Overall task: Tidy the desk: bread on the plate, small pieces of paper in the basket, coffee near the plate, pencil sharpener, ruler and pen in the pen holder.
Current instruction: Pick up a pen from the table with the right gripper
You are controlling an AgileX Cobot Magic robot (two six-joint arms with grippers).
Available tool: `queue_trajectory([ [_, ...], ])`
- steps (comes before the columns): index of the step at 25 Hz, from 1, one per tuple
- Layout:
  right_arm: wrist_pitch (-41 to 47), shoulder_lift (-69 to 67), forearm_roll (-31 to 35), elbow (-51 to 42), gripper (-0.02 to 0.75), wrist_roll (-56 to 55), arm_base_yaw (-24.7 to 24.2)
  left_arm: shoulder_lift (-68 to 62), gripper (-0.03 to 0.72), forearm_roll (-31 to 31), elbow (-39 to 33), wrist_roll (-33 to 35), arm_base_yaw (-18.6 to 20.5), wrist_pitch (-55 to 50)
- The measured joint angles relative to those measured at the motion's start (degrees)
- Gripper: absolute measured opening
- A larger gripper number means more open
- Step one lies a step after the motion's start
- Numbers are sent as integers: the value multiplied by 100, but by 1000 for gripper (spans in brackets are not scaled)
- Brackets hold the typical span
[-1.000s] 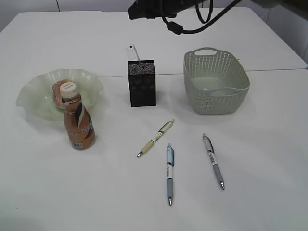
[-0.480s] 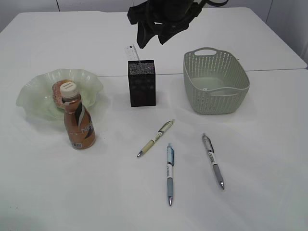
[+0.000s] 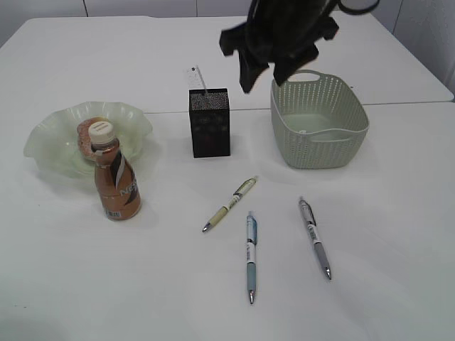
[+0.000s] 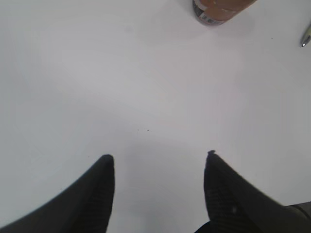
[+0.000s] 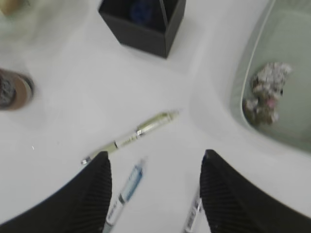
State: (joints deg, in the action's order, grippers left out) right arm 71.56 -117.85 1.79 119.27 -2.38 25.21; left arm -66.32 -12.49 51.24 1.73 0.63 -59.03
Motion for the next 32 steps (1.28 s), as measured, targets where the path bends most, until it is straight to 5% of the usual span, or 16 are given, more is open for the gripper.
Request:
queue_trajectory([
  [11,-68,348,-126,-2931,426,-169,66,0,433,-67,0,9,0,41],
  [22,-522,273,-758,-3181,426,-559,30,0,432,-142,0,9,0,48],
  [32,-889,-237,-638,-3181,426,-585,-283,0,432,-151,0,9,0,48],
])
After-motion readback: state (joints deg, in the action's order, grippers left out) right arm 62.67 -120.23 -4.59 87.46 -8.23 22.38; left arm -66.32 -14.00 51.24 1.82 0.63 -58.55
